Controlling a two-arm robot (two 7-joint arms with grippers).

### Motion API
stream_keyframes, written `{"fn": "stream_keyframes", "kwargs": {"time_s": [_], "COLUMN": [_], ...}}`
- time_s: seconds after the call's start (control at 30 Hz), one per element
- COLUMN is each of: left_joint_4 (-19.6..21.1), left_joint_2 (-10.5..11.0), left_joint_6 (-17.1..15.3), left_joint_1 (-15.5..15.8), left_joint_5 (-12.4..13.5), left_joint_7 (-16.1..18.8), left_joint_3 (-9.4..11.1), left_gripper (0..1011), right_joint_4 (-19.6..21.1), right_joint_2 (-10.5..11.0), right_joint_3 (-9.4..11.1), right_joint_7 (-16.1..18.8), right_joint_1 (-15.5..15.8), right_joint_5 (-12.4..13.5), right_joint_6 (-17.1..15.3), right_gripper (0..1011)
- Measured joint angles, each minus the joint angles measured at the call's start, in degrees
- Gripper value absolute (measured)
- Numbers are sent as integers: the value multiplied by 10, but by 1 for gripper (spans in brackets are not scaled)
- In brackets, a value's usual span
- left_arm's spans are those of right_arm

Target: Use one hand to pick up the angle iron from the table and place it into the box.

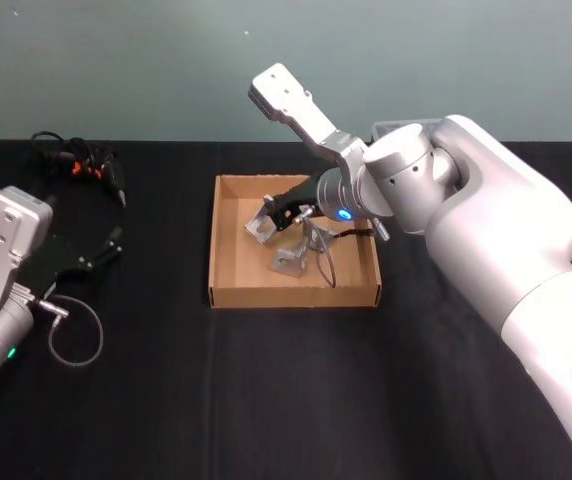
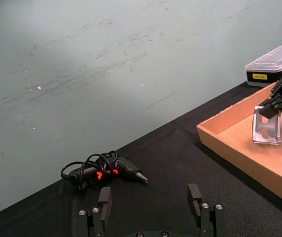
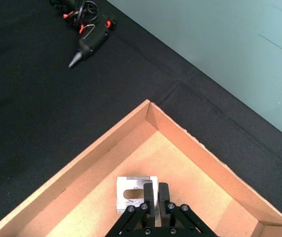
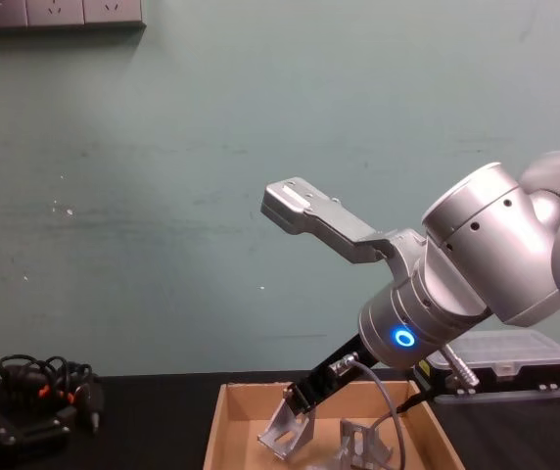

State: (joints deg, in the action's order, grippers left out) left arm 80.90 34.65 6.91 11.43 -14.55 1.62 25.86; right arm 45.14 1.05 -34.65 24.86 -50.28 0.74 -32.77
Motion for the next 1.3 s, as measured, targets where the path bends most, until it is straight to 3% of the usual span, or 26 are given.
{"fn": "stream_keyframes", "kwargs": {"time_s": [0.5, 0.6, 1.13, 1.3], "left_joint_4": [0, 0, 0, 0], "left_joint_2": [0, 0, 0, 0], "left_joint_6": [0, 0, 0, 0], "left_joint_1": [0, 0, 0, 0], "left_joint_5": [0, 0, 0, 0], "left_joint_7": [0, 0, 0, 0], "left_joint_3": [0, 0, 0, 0], "left_gripper": [1012, 1011, 1011, 1011], "right_joint_4": [-9, -9, -8, 54], "right_joint_2": [-5, -5, -4, 11], "right_joint_3": [4, 4, 3, 7], "right_joint_7": [6, 6, 6, 15], "right_joint_1": [-2, -2, -2, 24], "right_joint_5": [-6, -6, -5, -8], "right_joint_6": [6, 5, 4, 4], "right_gripper": [57, 110, 618, 776]}}
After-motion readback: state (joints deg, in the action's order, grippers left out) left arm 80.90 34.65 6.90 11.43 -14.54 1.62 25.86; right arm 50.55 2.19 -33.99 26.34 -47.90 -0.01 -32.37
